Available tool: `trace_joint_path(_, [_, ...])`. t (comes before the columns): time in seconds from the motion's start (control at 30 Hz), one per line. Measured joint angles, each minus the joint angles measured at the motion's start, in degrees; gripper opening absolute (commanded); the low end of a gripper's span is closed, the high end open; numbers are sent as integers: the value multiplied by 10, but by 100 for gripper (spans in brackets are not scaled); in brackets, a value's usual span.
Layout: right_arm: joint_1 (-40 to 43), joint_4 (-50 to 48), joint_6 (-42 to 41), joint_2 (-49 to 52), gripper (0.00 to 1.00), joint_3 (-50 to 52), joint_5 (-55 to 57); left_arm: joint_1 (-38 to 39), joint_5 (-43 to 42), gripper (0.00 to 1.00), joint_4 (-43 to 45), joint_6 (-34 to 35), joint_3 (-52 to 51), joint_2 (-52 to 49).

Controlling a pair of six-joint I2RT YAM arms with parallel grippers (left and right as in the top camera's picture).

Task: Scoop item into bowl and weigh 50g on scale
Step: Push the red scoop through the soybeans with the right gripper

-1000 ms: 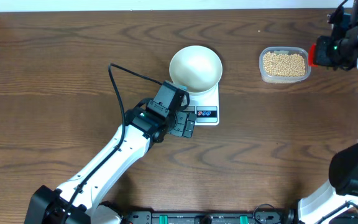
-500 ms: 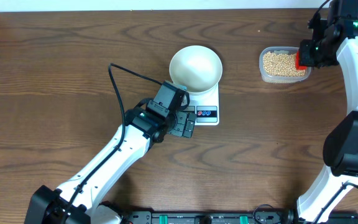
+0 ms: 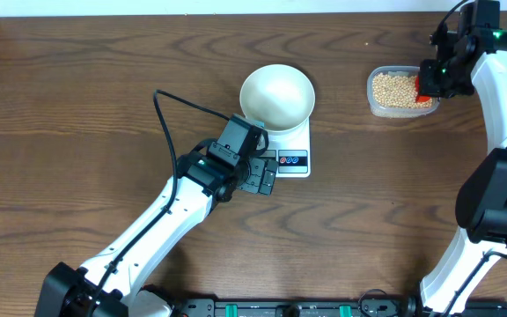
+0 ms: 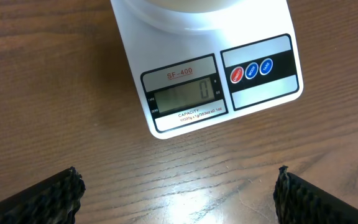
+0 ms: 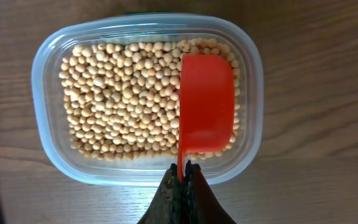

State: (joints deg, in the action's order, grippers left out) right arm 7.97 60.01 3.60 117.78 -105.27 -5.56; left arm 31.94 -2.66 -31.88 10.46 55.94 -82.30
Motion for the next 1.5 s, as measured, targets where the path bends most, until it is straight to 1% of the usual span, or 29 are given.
trace_joint_path(0.5, [2,1,0,45,1,-6,-116,0,0,100,0,0,0,0])
trace_joint_path(0.8, [28,9,0,56,1,-7,-175,0,0,100,0,0,0,0])
trace_joint_path(1.5, [31,35,7,57,1,-7,-189,0,0,100,0,0,0,0])
